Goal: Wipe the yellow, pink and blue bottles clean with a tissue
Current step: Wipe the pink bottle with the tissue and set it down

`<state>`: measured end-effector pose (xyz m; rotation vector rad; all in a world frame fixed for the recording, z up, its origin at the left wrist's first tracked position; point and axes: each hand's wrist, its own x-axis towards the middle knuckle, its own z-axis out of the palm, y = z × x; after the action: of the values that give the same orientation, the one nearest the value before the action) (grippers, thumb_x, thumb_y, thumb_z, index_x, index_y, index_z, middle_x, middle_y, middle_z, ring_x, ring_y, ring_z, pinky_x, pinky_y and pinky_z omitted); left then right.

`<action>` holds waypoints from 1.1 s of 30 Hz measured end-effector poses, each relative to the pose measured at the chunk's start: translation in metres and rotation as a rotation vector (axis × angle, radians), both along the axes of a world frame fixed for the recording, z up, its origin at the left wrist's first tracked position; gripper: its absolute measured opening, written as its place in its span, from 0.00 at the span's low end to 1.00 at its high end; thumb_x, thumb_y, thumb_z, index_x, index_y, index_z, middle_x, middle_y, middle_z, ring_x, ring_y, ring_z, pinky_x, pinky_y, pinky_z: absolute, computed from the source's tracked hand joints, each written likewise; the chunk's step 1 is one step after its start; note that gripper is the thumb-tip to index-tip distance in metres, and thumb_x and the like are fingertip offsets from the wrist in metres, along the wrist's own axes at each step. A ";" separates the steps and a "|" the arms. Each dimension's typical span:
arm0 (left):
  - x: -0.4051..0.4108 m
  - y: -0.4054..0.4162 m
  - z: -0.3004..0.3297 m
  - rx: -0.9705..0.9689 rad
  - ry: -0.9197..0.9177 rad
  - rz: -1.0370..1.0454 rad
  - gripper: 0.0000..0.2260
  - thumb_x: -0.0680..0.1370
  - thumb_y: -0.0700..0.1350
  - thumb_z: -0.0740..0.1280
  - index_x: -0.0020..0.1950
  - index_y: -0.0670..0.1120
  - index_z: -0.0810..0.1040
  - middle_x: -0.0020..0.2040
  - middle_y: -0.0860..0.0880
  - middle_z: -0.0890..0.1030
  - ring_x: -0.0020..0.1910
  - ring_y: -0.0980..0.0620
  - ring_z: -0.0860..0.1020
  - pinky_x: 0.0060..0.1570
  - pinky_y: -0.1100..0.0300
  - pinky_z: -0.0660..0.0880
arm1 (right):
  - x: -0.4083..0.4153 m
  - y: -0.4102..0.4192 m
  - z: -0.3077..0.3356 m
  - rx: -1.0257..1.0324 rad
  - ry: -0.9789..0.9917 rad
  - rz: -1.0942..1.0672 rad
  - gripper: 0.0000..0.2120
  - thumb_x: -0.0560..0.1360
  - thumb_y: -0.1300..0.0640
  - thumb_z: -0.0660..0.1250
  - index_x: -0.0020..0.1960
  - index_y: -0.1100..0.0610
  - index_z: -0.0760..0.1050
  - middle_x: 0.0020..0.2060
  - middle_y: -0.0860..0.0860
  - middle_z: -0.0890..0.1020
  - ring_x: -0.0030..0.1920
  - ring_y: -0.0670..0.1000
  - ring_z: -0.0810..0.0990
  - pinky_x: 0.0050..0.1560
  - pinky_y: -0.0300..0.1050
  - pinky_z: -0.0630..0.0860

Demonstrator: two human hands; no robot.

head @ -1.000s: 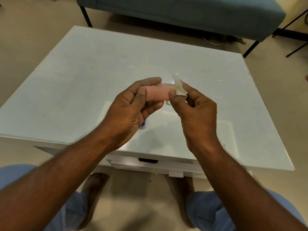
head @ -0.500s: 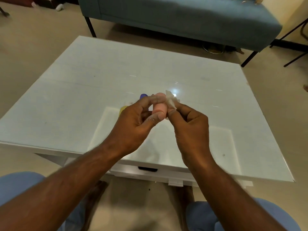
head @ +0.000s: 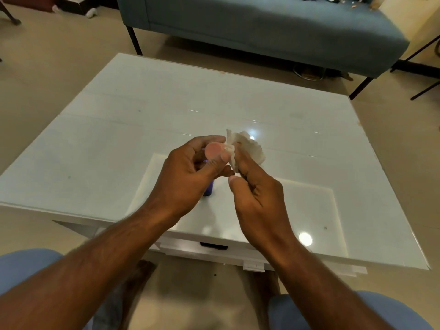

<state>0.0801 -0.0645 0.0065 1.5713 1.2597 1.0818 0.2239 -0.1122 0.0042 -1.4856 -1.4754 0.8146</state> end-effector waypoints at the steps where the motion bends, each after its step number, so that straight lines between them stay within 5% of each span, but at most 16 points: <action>1: 0.000 0.000 0.000 -0.004 0.018 0.004 0.16 0.75 0.61 0.65 0.62 0.61 0.75 0.52 0.67 0.81 0.48 0.67 0.82 0.46 0.74 0.76 | 0.001 0.002 0.000 0.020 -0.010 0.008 0.25 0.82 0.55 0.60 0.79 0.45 0.68 0.70 0.47 0.80 0.52 0.27 0.79 0.53 0.23 0.74; 3: 0.002 -0.004 -0.001 -0.017 0.017 -0.025 0.16 0.77 0.61 0.62 0.61 0.57 0.77 0.49 0.61 0.83 0.44 0.62 0.85 0.43 0.68 0.80 | 0.003 0.006 -0.001 0.040 -0.054 0.004 0.24 0.82 0.52 0.59 0.78 0.45 0.69 0.74 0.41 0.75 0.66 0.30 0.74 0.66 0.26 0.71; 7: 0.002 -0.007 -0.004 -0.112 -0.022 0.052 0.21 0.78 0.63 0.58 0.54 0.49 0.82 0.44 0.50 0.86 0.41 0.54 0.86 0.40 0.58 0.83 | -0.003 -0.003 -0.003 0.119 -0.214 0.067 0.24 0.83 0.62 0.62 0.78 0.51 0.70 0.69 0.45 0.79 0.64 0.40 0.79 0.65 0.30 0.75; 11: -0.003 -0.004 0.000 -0.142 0.021 0.129 0.25 0.77 0.66 0.59 0.44 0.45 0.81 0.33 0.48 0.84 0.29 0.50 0.83 0.32 0.57 0.81 | -0.004 -0.007 -0.009 0.148 -0.285 0.221 0.32 0.82 0.58 0.66 0.83 0.55 0.59 0.76 0.51 0.73 0.70 0.53 0.78 0.70 0.49 0.76; 16: -0.007 0.003 -0.001 -0.247 -0.062 0.164 0.29 0.72 0.70 0.64 0.45 0.43 0.81 0.39 0.42 0.83 0.38 0.44 0.84 0.36 0.52 0.81 | -0.001 -0.006 -0.005 0.058 -0.315 0.373 0.39 0.81 0.46 0.69 0.85 0.53 0.52 0.81 0.47 0.65 0.78 0.46 0.67 0.76 0.48 0.70; 22: -0.004 0.011 0.002 -0.389 -0.141 0.266 0.18 0.81 0.60 0.60 0.52 0.48 0.82 0.47 0.44 0.85 0.44 0.46 0.83 0.40 0.53 0.79 | -0.002 -0.003 -0.009 0.495 -0.366 0.200 0.22 0.77 0.57 0.74 0.69 0.62 0.79 0.67 0.58 0.81 0.68 0.53 0.81 0.65 0.46 0.79; 26: -0.004 0.014 0.003 -0.532 -0.147 0.299 0.20 0.81 0.61 0.58 0.58 0.47 0.79 0.51 0.43 0.83 0.48 0.45 0.82 0.49 0.49 0.80 | 0.003 -0.004 -0.005 0.586 -0.387 0.119 0.16 0.75 0.58 0.75 0.61 0.61 0.85 0.60 0.56 0.86 0.61 0.53 0.85 0.61 0.47 0.82; 30: -0.002 0.007 0.003 -0.490 -0.144 0.246 0.21 0.82 0.62 0.55 0.49 0.49 0.81 0.43 0.46 0.85 0.42 0.48 0.83 0.45 0.52 0.79 | 0.000 -0.009 -0.005 0.355 -0.435 0.305 0.26 0.79 0.49 0.72 0.75 0.57 0.74 0.75 0.51 0.75 0.77 0.50 0.70 0.76 0.51 0.71; 33: -0.001 0.005 0.001 -0.512 -0.156 0.236 0.19 0.82 0.63 0.54 0.47 0.53 0.79 0.44 0.50 0.84 0.43 0.50 0.82 0.43 0.57 0.78 | -0.001 -0.009 -0.009 0.295 -0.477 0.410 0.30 0.80 0.55 0.70 0.80 0.57 0.66 0.80 0.52 0.66 0.82 0.50 0.62 0.79 0.51 0.66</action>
<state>0.0793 -0.0595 0.0071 0.9557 1.4949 0.9066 0.2229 -0.1213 -0.0050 -1.2160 -2.2017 0.4520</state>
